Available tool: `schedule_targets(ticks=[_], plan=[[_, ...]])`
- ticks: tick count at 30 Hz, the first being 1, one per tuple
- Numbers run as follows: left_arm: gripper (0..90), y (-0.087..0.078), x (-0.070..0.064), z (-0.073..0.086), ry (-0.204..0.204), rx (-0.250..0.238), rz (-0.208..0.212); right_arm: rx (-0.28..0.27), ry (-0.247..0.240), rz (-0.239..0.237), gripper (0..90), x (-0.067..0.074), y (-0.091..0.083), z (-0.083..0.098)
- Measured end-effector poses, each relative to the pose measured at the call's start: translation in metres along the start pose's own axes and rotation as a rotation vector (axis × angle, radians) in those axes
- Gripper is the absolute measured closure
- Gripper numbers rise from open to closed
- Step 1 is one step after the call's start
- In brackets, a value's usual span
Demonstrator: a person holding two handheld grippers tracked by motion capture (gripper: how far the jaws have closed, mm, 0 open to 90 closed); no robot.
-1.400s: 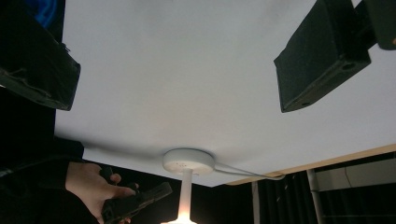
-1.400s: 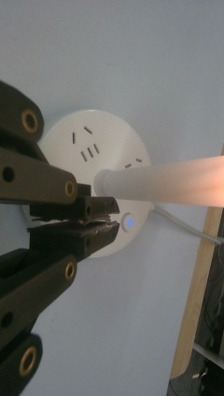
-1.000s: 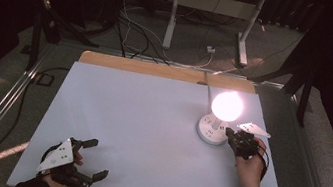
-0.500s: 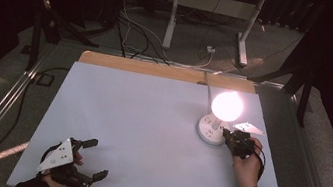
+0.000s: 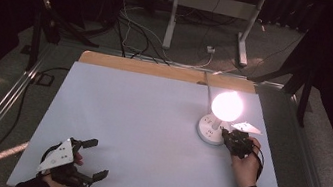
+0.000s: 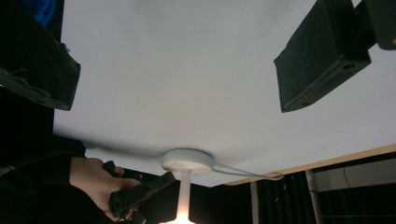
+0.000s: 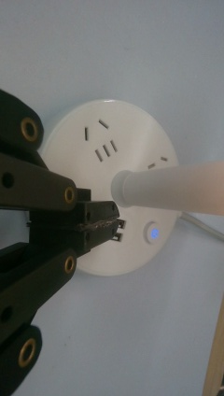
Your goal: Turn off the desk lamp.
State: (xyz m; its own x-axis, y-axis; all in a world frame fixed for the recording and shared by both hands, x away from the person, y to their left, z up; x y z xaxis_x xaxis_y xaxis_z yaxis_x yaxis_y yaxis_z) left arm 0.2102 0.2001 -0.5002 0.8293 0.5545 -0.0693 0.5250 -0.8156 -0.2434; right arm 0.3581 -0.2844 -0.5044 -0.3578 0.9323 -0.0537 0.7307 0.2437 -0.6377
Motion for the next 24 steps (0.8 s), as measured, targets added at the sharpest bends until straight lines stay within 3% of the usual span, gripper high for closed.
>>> schedule_targets(ticks=[24], plan=[[0.6,0.0,0.0003,0.0002,0.0,0.002,0.002,-0.004,-0.01,0.008,89.5,0.0018,-0.002,0.0015]])
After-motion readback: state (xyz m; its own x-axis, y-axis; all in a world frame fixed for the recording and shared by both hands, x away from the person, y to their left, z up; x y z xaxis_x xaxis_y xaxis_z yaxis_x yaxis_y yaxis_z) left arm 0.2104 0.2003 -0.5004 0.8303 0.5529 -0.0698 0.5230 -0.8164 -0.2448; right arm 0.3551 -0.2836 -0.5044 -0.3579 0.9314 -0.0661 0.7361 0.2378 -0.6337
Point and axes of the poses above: each handheld gripper's, and its own axes: y roughly forward along the jaws, z roughly out of its underside, x roughly to its left, the point moved 1 cm from there along y, roughly forward along the jaws
